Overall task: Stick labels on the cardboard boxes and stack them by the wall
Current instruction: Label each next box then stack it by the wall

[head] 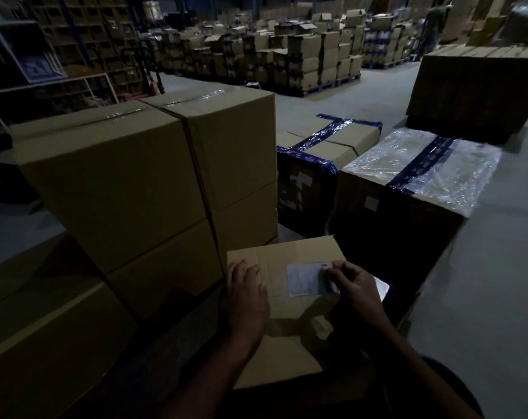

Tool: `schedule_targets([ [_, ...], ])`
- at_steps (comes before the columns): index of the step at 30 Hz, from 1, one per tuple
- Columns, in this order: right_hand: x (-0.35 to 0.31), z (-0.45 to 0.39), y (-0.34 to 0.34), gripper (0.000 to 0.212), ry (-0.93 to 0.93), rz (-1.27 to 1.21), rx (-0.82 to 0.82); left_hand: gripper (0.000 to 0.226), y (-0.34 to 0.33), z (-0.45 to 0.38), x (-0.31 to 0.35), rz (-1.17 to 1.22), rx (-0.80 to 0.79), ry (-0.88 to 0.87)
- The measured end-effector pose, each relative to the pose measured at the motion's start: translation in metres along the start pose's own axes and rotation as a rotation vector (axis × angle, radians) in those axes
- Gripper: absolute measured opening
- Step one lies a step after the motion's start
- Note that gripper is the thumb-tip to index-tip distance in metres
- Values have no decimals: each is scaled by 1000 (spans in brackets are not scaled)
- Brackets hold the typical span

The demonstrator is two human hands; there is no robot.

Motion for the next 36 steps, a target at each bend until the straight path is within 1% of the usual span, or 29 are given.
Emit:
schedule_targets([
  [1,0,2,4,14,-11,-42,6,39,0,-1,0,1,1,-9],
  [3,0,10,10,9,-2,-48,20,39,2,-6,0,1,1,-22],
  [5,3,19,15,4,-31,-70,44,39,4,-11,-2,-6,9,-44],
  [9,15,34,37,25,-121,-111,150,35,4,-19,-5,-52,37,-113],
  [10,18,39,45,26,-139,-122,180,33,5,-19,-4,-48,70,-137],
  [12,27,52,63,22,-198,-142,241,31,5,-16,6,-3,141,-199],
  [14,39,66,84,17,-251,-191,325,33,3,-9,27,56,164,-265],
  [17,60,92,116,18,-339,-316,490,30,-3,8,75,191,147,-391],
  [20,90,123,146,18,-468,-478,652,22,-14,38,134,335,168,-612],
  [22,111,142,164,17,-559,-528,709,20,-26,61,170,426,155,-730],
  [24,132,157,180,14,-642,-582,753,19,-49,81,199,493,49,-806],
  [26,154,169,194,9,-735,-617,810,20,-86,97,215,549,-126,-799],
  [29,194,177,213,9,-842,-614,866,21,-153,116,214,544,-374,-677],
  [31,220,181,222,9,-898,-617,890,22,-188,126,202,487,-497,-586],
  [34,257,187,239,14,-1010,-597,900,20,-223,135,195,408,-622,-497],
  [36,277,185,250,16,-1056,-596,877,20,-237,137,199,368,-669,-468],
])
Point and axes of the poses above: each hand's wrist, its own z-axis away from the middle knuckle, its own y-axis out of the back of the hand, x = y × z, the point moved 5 cm from there along -z, towards the middle knuckle, and after that the axes turned 13 degrees about -y, right-handed, at the moved point
